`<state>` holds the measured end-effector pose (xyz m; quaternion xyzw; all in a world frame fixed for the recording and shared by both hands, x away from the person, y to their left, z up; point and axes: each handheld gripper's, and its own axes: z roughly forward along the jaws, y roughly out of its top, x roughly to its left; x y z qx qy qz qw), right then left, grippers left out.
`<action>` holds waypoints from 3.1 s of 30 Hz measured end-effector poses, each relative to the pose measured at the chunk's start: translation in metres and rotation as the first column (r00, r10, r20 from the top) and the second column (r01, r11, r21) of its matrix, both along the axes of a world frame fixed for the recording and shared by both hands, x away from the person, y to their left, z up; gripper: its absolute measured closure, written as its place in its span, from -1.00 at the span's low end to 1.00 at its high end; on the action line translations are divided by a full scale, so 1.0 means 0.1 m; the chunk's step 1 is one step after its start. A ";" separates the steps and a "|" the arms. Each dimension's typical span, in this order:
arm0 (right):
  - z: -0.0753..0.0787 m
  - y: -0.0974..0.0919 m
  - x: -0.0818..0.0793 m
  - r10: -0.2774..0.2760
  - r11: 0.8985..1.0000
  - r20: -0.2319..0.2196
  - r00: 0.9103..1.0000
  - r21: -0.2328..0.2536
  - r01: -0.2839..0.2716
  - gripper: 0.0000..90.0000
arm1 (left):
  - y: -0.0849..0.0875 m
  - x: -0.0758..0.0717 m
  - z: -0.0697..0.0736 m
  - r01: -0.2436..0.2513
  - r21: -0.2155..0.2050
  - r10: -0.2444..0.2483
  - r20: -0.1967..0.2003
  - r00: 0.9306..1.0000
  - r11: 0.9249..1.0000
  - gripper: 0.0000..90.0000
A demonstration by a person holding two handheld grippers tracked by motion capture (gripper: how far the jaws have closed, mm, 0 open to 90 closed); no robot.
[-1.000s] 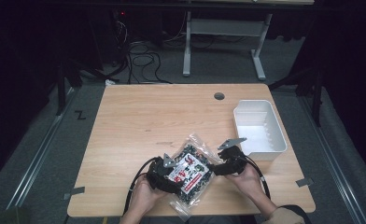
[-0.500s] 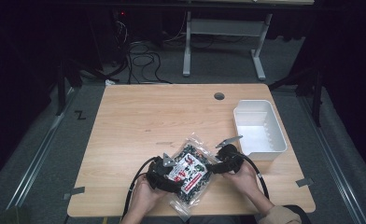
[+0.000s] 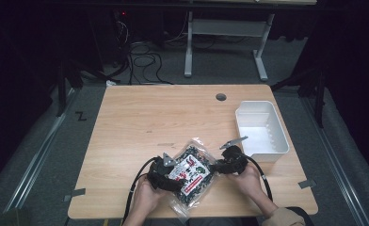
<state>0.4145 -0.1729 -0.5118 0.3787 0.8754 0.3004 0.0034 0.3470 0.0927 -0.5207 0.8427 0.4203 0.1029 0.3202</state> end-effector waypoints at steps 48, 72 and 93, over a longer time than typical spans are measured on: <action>0.89 -0.08 -0.16 0.065 0.997 0.344 0.937 -0.057 -0.048 0.97 | 0.15 0.03 0.12 -0.089 -0.097 0.099 0.106 0.989 0.991 -0.32; 1.44 -0.25 -0.20 0.057 0.995 0.431 0.901 -0.099 -0.015 0.97 | 0.20 0.14 0.10 -0.127 -0.116 0.137 0.082 0.987 0.985 -0.28; 1.89 -0.34 -0.14 0.042 0.992 0.501 0.864 -0.121 0.022 0.99 | 0.15 0.14 0.06 -0.100 -0.093 0.105 0.054 0.993 0.991 -0.29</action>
